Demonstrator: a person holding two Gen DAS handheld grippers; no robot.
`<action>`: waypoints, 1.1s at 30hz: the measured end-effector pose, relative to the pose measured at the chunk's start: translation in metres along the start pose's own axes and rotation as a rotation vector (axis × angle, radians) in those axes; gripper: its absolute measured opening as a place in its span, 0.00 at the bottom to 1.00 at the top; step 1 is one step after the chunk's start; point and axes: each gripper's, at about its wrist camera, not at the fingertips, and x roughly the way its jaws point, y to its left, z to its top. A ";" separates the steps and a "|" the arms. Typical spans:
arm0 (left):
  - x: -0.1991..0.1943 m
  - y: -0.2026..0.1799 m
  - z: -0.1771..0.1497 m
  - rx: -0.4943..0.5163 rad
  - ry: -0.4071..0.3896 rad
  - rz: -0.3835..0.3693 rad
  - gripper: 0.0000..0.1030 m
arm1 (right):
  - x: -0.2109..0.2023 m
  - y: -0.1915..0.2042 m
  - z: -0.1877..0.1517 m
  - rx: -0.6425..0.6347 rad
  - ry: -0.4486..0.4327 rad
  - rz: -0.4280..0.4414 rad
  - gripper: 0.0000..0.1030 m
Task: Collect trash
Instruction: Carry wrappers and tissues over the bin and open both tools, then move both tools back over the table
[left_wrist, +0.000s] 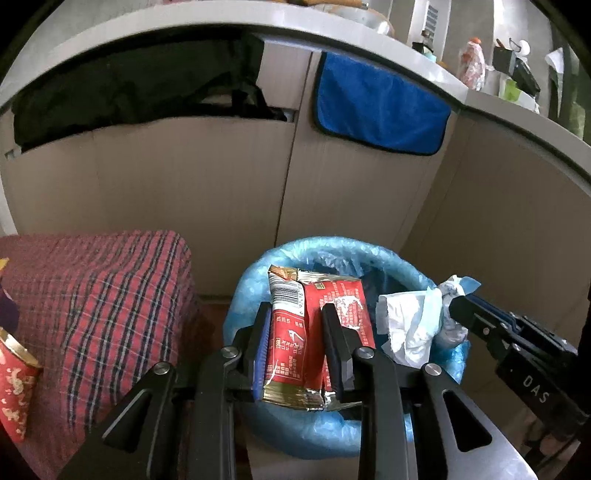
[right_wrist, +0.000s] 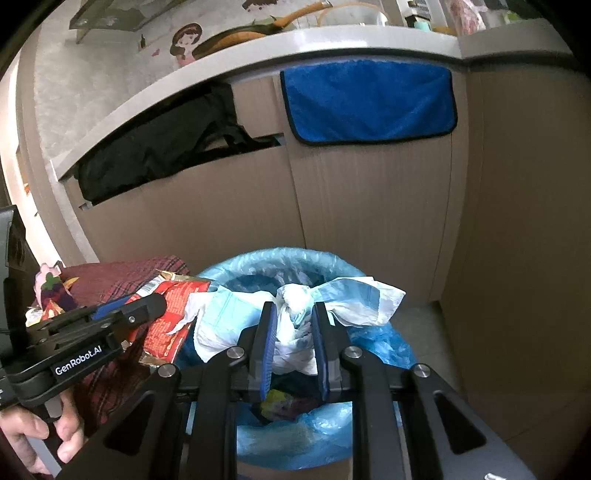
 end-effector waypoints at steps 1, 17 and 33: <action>0.002 0.001 0.000 -0.006 0.008 -0.005 0.26 | 0.000 -0.001 -0.001 0.006 0.005 -0.001 0.20; -0.020 0.015 0.004 -0.056 -0.022 -0.020 0.45 | -0.013 0.001 -0.004 0.013 -0.013 0.010 0.35; -0.192 0.107 -0.045 -0.162 -0.202 0.143 0.45 | -0.063 0.095 0.001 -0.165 -0.076 0.129 0.35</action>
